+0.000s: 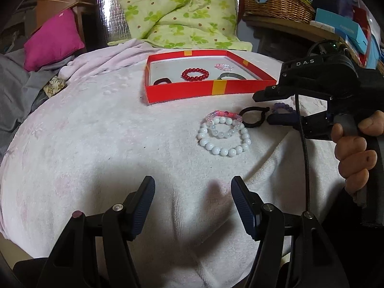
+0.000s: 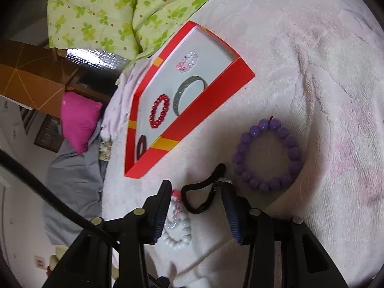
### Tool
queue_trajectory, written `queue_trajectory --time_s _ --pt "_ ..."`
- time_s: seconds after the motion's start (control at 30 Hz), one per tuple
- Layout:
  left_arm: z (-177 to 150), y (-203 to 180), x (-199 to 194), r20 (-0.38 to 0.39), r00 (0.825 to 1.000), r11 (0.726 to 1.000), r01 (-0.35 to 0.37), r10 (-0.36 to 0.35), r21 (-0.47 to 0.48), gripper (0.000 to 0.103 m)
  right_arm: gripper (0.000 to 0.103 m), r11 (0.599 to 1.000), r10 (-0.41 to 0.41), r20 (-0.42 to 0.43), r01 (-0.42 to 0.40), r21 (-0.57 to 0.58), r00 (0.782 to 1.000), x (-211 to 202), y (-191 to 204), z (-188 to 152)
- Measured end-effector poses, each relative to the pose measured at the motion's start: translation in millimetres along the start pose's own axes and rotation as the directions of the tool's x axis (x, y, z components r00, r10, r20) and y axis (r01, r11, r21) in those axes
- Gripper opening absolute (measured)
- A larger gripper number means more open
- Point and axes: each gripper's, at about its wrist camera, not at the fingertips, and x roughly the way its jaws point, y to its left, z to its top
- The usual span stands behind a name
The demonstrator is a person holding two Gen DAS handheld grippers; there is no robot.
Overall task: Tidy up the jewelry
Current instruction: 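Grasp the black hair tie with the right gripper while the left approaches the pearl bracelet, then grasp the white pearl bracelet with the left gripper while the right holds the hair tie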
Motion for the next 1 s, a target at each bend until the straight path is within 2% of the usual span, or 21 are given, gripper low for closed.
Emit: queue_trajectory --time_s 0.13,0.23,0.33,0.47,0.57,0.67,0.9,1.0 --pt "6 4 2 0.002 1.000 1.000 0.009 -0.009 -0.030 0.067 0.043 1.000 -0.018 -0.003 0.018 -0.007 1.000 2 2 1" --pt "17 7 3 0.017 1.000 0.999 0.024 -0.023 -0.049 0.067 0.037 0.999 -0.043 -0.003 0.043 -0.003 0.999 4 2 4" --pt "25 11 6 0.033 0.998 0.995 0.062 -0.059 -0.083 0.067 0.035 0.998 -0.058 0.004 0.058 -0.006 0.998 7 5 8" --pt "31 14 12 0.029 0.996 0.991 0.085 -0.082 -0.107 0.067 0.011 0.993 -0.114 0.022 0.114 -0.041 0.993 12 9 11" --pt "34 11 13 0.031 0.994 0.989 0.108 -0.106 -0.102 0.067 0.008 0.992 -0.113 0.030 0.115 -0.054 0.993 12 10 12" --pt "36 3 15 0.021 0.995 0.993 0.101 -0.100 -0.055 0.067 0.007 0.988 -0.123 0.052 0.127 -0.084 0.991 7 12 10" --pt "50 -5 30 -0.003 0.995 0.995 0.097 -0.097 -0.019 0.067 0.007 0.996 -0.060 0.056 0.063 -0.064 0.997 0 5 13" --pt "58 -9 36 -0.007 0.995 0.995 0.104 -0.104 -0.009 0.067 0.007 0.998 -0.024 0.088 0.029 -0.061 0.996 -8 4 14"
